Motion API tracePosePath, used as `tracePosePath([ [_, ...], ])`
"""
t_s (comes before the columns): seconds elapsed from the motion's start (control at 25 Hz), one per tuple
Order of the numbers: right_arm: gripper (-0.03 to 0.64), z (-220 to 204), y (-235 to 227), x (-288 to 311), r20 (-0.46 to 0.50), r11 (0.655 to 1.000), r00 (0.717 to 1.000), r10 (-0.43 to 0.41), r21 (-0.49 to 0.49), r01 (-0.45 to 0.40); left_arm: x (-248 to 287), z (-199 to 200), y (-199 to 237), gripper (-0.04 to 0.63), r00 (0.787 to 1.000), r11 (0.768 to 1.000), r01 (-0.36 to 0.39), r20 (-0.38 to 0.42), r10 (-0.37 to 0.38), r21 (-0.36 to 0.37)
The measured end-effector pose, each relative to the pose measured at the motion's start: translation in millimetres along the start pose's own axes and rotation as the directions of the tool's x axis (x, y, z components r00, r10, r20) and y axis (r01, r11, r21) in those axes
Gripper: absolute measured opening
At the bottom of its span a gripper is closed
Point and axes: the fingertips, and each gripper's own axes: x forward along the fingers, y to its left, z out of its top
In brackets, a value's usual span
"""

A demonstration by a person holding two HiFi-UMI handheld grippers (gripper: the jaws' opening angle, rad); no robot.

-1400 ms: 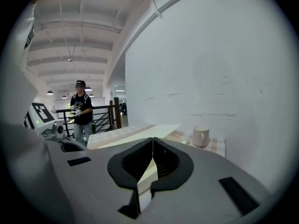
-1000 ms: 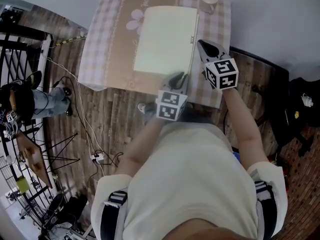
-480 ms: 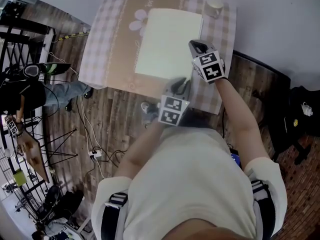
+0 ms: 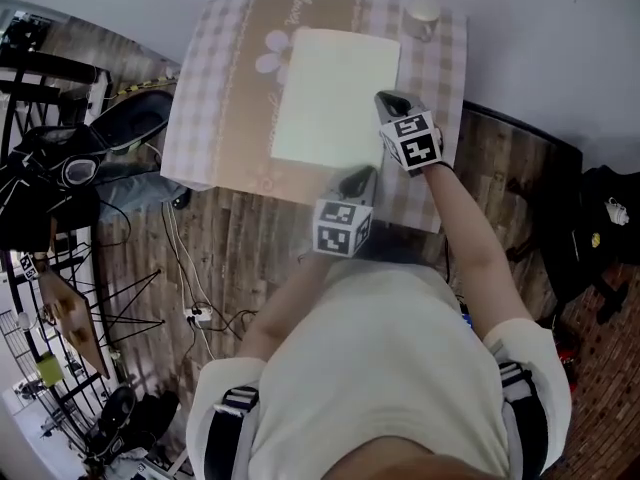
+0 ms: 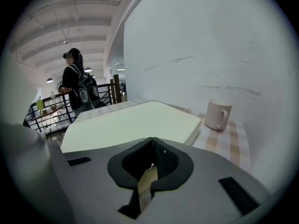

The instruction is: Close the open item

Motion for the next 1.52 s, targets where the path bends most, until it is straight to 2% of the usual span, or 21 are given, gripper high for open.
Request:
tracePosePath([
  [0.08,0.002,0.5,-0.4,0.4,0.001,0.999,1.0,-0.021,0.03,0.021,-7.7,3.6,5.4,0.014,1.0,0.999,-0.004,0.019,0.005,-0.044],
  [0.28,0.0,0.8,-3.0,0.2,-0.026,0.996,0.997,-0.079,0.029,0.079,-29.0,9.2,20.2,0.012,0.998,0.998,-0.032,0.053,0.035,-0.046],
  [0.4,0.002,-0.4,-3.5,-3.5,-0.052,0.991,0.992,-0.115,0.064,0.118,-49.9,9.9,30.2,0.012,0.996,0.998,-0.045,0.07,0.049,-0.053],
  [0.56,0.002,-3.2,15.2,-18.9,-0.058,0.985,0.986,-0.154,0.07,0.158,-79.9,1.7,47.8,0.012,0.995,0.994,-0.064,0.076,0.07,-0.085],
  [0.88,0.002,-9.7,101.6,-81.3,0.056,0.979,0.985,-0.164,0.134,0.155,-147.8,-22.8,77.6,0.012,0.992,0.989,-0.065,0.102,0.079,-0.133],
  [1.12,0.002,-16.4,180.2,-138.3,0.139,0.977,0.979,-0.152,0.172,0.127,-197.8,-48.2,84.7,0.012,0.989,0.993,-0.065,0.125,0.078,-0.102],
  [1.52,0.002,-28.9,294.4,-212.5,0.231,0.981,0.962,-0.148,0.156,0.114,-283.7,-101.0,86.7,0.012,0.985,0.993,-0.056,0.158,0.073,-0.109],
])
